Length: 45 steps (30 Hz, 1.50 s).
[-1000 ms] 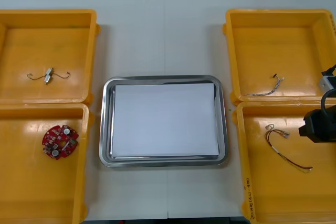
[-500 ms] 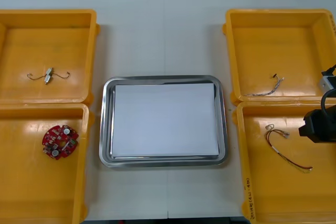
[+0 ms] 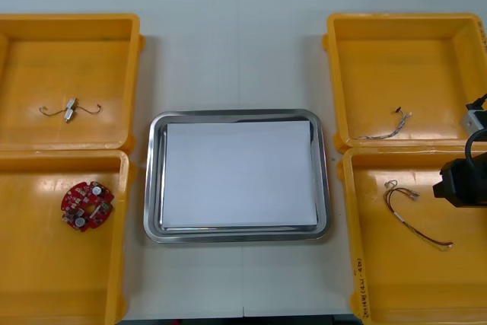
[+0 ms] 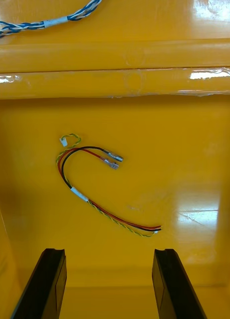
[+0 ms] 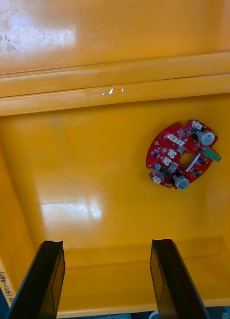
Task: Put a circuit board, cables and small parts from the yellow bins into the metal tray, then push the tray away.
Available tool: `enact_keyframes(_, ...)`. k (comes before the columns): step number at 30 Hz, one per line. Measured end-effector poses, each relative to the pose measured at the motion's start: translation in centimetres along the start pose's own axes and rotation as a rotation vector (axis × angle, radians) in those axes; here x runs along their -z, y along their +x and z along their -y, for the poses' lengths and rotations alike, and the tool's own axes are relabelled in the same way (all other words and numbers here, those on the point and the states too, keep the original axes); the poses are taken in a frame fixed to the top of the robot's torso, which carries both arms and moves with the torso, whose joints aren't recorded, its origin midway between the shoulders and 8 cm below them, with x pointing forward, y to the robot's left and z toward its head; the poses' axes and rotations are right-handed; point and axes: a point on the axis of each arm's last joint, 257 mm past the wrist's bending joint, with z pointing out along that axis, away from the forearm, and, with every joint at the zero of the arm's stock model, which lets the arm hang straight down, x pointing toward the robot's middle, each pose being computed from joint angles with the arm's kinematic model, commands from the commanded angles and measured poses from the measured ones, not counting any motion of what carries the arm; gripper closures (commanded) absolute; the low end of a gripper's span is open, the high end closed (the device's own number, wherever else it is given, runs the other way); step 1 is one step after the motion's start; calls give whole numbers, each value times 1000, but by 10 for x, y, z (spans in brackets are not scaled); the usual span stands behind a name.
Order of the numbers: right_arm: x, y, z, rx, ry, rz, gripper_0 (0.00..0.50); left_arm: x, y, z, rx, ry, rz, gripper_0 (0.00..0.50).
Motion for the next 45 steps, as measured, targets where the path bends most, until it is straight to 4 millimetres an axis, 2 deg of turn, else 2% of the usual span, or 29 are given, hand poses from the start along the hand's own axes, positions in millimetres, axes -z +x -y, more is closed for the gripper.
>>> enact_keyframes(19, 0, 0, 0, 0, 0, 0, 0, 0, 0, 0, 0, 0, 0, 0)
enact_keyframes(25, 0, 0, 0, 0, 0, 0, 0, -3, 6, 5, -7, 15, -17, 0)
enact_keyframes(30, -7, 13, 4, -14, 2, -29, 0, -2, 6, 7, -17, 16, -13, 0)
enact_keyframes(37, -9, 14, 4, -13, -4, -27, 0, -11, 13, 17, 14, 27, -47, 0)
enact_keyframes(39, -9, 14, 5, 50, -4, -26, 0, -14, 16, 21, 68, 30, -61, 0)
enact_keyframes(43, -10, 10, 5, 316, -6, -10, 0, -19, 21, 28, 222, 23, -81, 0)
enact_keyframes(45, -10, 7, 3, 366, -10, 0, 0, -21, 22, 31, 286, 13, -83, 0)
